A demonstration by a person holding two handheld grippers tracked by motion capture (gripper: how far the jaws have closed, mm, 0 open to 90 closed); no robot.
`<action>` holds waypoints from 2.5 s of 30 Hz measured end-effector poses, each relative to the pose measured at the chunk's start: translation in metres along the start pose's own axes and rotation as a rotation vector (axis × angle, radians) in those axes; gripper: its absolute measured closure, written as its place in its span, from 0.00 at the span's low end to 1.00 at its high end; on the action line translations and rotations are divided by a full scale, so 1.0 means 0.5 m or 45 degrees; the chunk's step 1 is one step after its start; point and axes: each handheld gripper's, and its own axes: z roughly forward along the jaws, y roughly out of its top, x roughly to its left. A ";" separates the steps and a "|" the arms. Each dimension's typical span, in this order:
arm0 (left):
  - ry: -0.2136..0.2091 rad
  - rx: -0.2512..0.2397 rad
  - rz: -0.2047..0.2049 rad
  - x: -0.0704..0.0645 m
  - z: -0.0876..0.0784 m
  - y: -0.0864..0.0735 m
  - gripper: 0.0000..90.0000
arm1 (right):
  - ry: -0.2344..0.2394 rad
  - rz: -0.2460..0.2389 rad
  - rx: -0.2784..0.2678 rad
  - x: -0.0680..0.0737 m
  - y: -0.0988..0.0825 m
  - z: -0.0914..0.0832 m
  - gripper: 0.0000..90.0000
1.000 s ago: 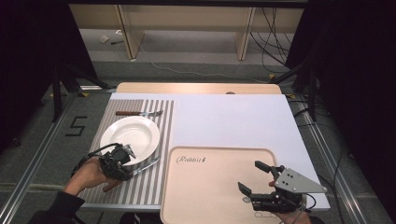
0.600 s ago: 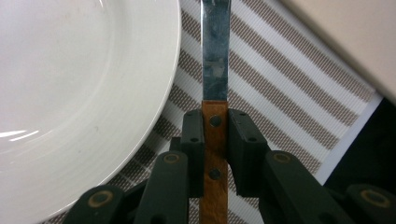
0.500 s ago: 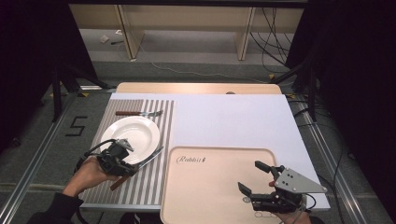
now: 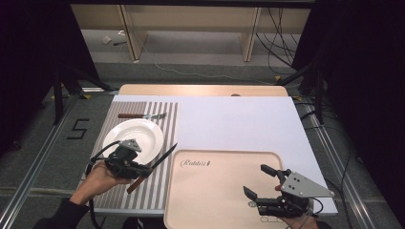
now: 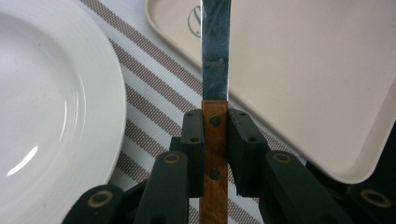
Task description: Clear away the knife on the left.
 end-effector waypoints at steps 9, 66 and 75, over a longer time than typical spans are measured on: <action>-0.054 -0.089 -0.030 -0.020 0.005 0.015 0.86 | -0.001 0.003 -0.002 0.000 0.000 0.000 0.19; -0.245 0.073 0.093 -0.168 0.176 0.089 0.86 | 0.001 0.003 -0.007 0.001 0.000 -0.001 0.19; -0.249 0.124 0.049 -0.172 0.202 0.090 0.86 | 0.002 0.002 -0.007 0.001 0.001 -0.002 0.19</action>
